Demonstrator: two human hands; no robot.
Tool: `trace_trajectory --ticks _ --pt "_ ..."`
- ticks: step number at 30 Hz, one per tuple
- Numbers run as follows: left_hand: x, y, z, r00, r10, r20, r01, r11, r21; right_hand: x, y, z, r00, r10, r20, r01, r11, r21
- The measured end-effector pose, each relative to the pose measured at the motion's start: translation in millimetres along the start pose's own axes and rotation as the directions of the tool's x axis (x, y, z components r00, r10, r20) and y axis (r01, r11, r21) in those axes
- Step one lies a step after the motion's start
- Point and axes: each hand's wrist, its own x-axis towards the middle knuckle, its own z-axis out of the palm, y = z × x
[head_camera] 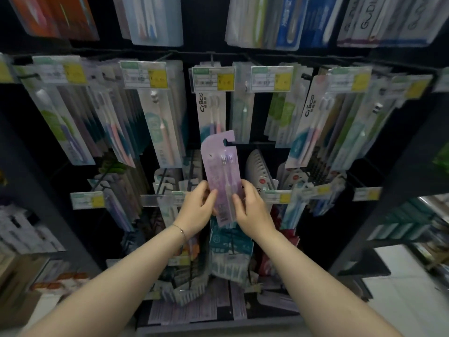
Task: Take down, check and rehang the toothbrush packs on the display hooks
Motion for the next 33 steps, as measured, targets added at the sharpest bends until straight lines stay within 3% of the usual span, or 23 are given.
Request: trace_trajectory --ticks 6,18,24,33 --pt "-25 -24 19 0.996 -0.067 0.057 0.066 0.998 0.021 -28 26 18 0.99 0.104 0.09 -0.11 0.991 0.07" --pt "-45 -77 41 0.944 -0.311 0.111 0.29 0.942 0.172 -63 64 54 0.913 0.264 0.312 -0.278 0.961 0.002" --pt "-51 -106 53 0.898 -0.395 0.195 0.37 0.916 0.154 -73 84 65 0.846 0.324 0.423 -0.308 0.945 -0.108" --pt "-43 -143 65 0.785 -0.519 0.338 0.501 0.853 0.146 -73 101 85 0.791 0.395 0.467 -0.319 0.918 -0.236"
